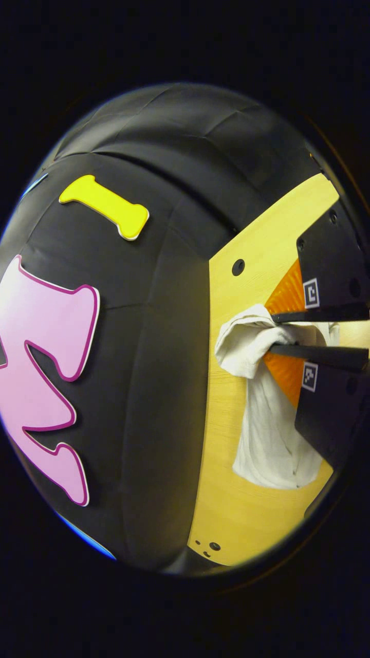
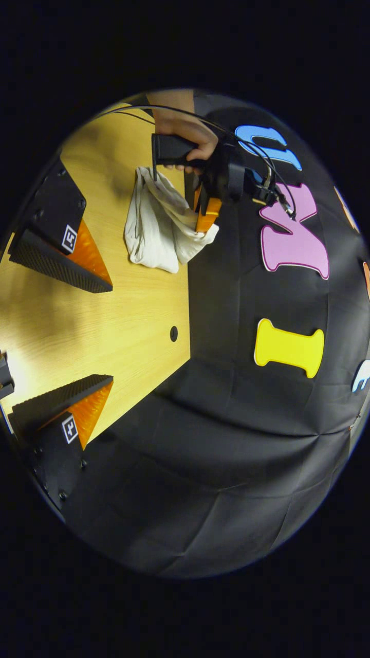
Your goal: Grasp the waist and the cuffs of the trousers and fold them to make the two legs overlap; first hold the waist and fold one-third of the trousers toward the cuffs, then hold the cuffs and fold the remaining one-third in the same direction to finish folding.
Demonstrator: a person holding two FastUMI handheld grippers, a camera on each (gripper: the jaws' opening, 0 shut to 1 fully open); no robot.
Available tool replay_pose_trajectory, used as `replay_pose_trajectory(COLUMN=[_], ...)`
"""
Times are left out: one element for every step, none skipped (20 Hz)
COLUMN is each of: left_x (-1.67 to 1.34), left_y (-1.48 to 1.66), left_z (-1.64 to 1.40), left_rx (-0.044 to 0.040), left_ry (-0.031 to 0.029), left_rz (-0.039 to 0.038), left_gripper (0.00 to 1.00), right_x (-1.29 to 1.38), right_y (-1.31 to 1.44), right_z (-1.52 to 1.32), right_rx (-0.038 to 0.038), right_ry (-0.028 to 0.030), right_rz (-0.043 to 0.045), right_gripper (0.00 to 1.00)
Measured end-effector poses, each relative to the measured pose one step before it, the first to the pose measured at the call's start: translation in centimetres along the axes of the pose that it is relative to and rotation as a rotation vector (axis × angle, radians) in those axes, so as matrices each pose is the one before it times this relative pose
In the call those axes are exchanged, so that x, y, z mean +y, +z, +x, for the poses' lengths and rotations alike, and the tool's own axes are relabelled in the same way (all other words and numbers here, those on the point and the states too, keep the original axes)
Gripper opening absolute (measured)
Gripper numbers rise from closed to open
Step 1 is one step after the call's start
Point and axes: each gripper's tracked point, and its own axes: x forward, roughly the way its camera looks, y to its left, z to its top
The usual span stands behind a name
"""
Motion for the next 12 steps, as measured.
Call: replay_pose_trajectory(left_x=[-0.067,0.051,-0.145,-0.030,0.021,0.306,0.577,0.426,0.538,0.656,0.629,0.762], left_y=[-0.676,-0.154,-0.460,-0.173,-0.129,0.075,0.061,0.143,0.332,0.539,0.598,0.849], left_z=[-0.528,-0.678,-0.440,-1.007,-0.768,-1.469,-1.167,-1.309,-1.634,-2.001,-1.933,-2.429], left_rx=[0.00536,0.00316,0.00462,-0.00035,-0.00499,-0.00848,-0.00806,-0.01137,-0.01775,-0.02227,-0.02754,-0.03049], left_ry=[-0.00376,-0.00928,-0.01318,-0.00327,-0.00518,0.00620,0.01158,0.01050,0.01381,0.01546,0.01495,0.01738], left_rz=[-0.00655,-0.00469,-0.00236,0.00161,0.00625,0.00877,0.00574,0.00255,-0.00038,-0.00077,-0.00067,0.00049], left_gripper=[0.33,0.42,0.51,0.60,0.76,0.81,0.94,0.96,0.97,0.98,0.98,0.98], right_x=[0.160,0.340,0.391,0.342,0.192,0.115,0.250,0.344,0.299,0.219,0.314,0.452], right_y=[0.001,-0.293,-0.141,0.104,0.143,0.261,0.415,0.609,0.736,0.511,0.804,0.807], right_z=[-0.316,-0.531,-0.804,-0.825,-0.579,-0.318,-0.429,-0.378,-0.596,-0.770,-0.716,-0.810], right_rx=[-0.00449,-0.00507,-0.00496,-0.00438,-0.00306,-0.00280,-0.00318,-0.00975,-0.01206,-0.01178,-0.01424,-0.01649], right_ry=[0.00279,0.00463,0.00516,0.00521,0.00484,0.00557,0.00614,0.00547,0.00511,0.00534,0.00824,0.01201], right_rz=[-0.00507,-0.00163,0.00002,-0.00089,-0.00066,0.00117,0.00119,-0.00409,-0.00704,-0.00526,0.00176,0.00732], right_gripper=[0.98,0.97,0.97,0.97,0.97,0.97,0.98,0.98,0.98,0.97,0.97,0.97])
